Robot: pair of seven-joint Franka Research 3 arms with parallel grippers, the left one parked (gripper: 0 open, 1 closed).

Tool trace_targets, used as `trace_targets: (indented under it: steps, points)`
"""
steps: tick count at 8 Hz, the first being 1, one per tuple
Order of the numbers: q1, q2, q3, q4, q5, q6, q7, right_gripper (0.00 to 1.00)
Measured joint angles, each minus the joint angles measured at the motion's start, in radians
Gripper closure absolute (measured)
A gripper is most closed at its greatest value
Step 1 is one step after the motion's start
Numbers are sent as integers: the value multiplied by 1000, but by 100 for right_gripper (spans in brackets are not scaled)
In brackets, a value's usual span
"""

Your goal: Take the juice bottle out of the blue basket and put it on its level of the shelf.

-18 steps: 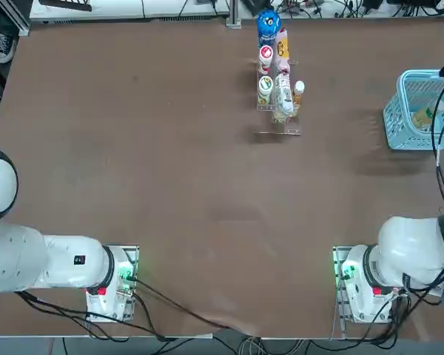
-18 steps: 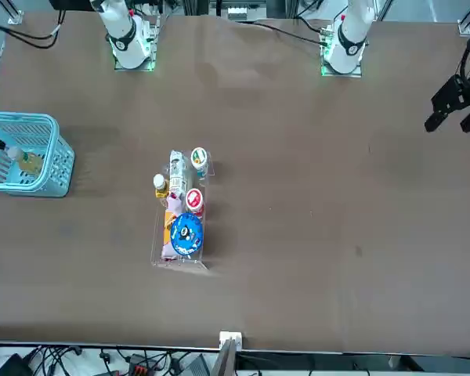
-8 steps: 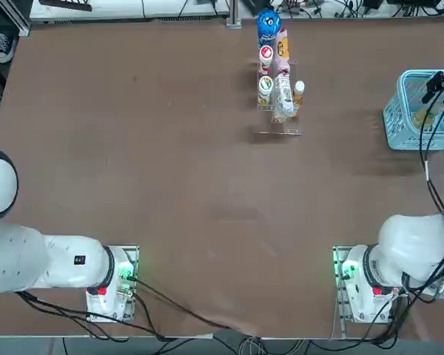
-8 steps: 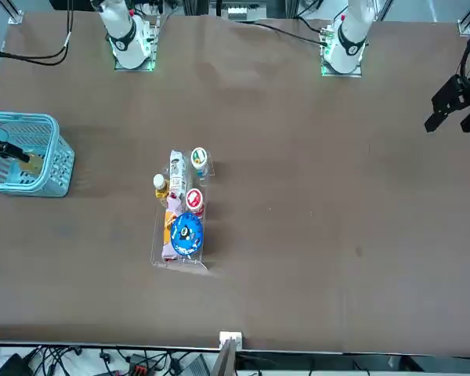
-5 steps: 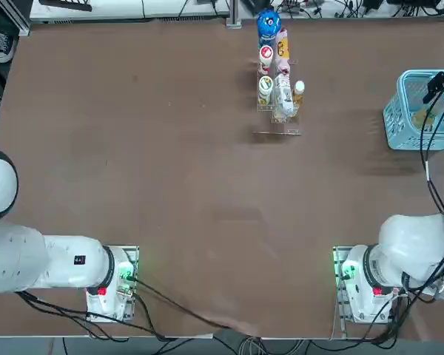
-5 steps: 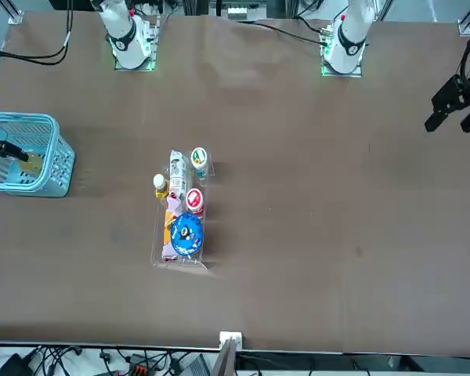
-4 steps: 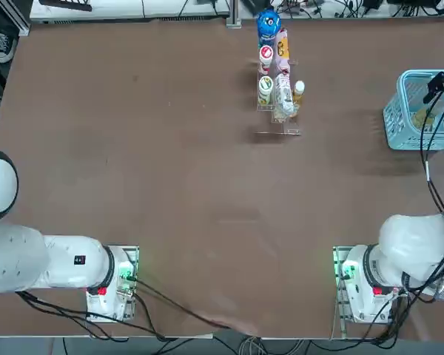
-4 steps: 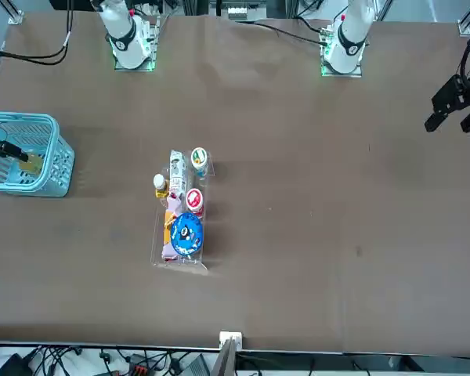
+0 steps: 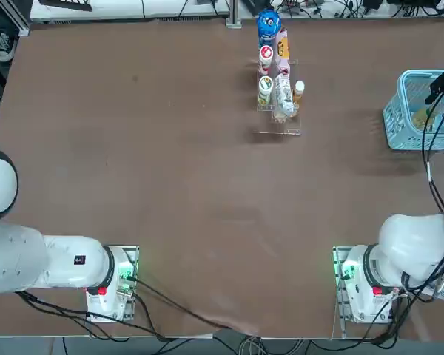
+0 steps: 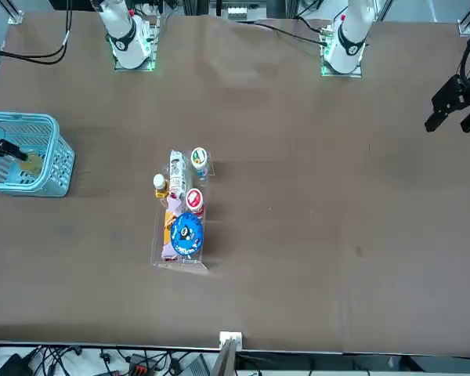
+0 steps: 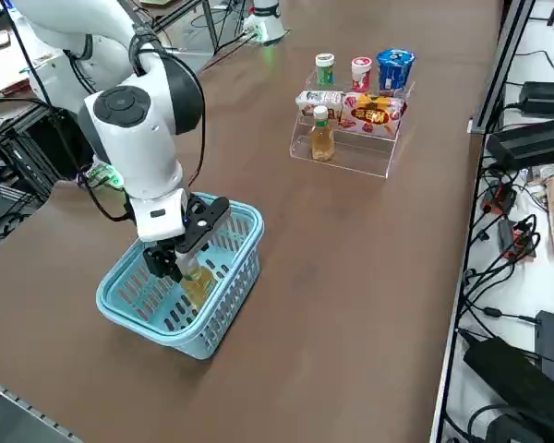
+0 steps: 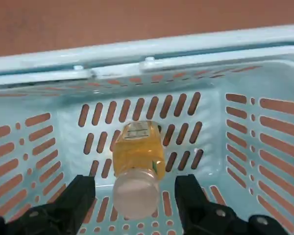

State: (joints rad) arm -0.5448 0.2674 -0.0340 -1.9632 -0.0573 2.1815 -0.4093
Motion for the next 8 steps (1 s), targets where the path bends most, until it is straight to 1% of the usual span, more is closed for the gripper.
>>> trace_targets:
  steps: [2,8]
  points:
    - [0,-6,1,0,-18,3,0,1]
    - [0,3,1,-4,-19,4,0,1]
